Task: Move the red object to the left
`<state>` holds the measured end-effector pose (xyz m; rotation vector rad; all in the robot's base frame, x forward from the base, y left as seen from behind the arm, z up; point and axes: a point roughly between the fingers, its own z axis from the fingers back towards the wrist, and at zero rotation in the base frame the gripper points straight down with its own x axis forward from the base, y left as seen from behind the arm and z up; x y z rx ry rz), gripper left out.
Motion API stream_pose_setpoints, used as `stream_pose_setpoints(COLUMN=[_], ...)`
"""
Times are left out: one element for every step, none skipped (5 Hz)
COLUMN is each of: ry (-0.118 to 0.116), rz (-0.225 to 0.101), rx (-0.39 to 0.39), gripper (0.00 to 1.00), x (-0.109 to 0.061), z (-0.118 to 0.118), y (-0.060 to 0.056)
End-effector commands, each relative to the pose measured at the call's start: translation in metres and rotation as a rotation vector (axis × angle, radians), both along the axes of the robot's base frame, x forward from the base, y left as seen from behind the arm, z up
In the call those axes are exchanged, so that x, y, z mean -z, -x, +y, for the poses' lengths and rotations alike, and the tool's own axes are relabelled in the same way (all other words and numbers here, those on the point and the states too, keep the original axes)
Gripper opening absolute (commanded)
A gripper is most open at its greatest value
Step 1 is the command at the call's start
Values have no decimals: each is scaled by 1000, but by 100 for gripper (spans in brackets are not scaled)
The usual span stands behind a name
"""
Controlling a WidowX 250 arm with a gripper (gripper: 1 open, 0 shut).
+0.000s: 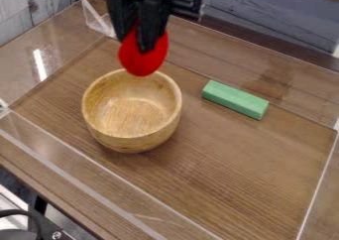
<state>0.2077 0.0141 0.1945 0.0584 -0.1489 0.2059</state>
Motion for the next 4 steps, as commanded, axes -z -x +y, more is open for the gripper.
stream_pose_setpoints(ry=[-18, -36, -49, -55], rz=[-17, 1, 14, 20], rx=[-22, -60, -86, -38], gripper=[0, 0, 0, 0], x=[4, 16, 30, 41], z=[21, 54, 88, 105], y=[-1, -6, -11, -15])
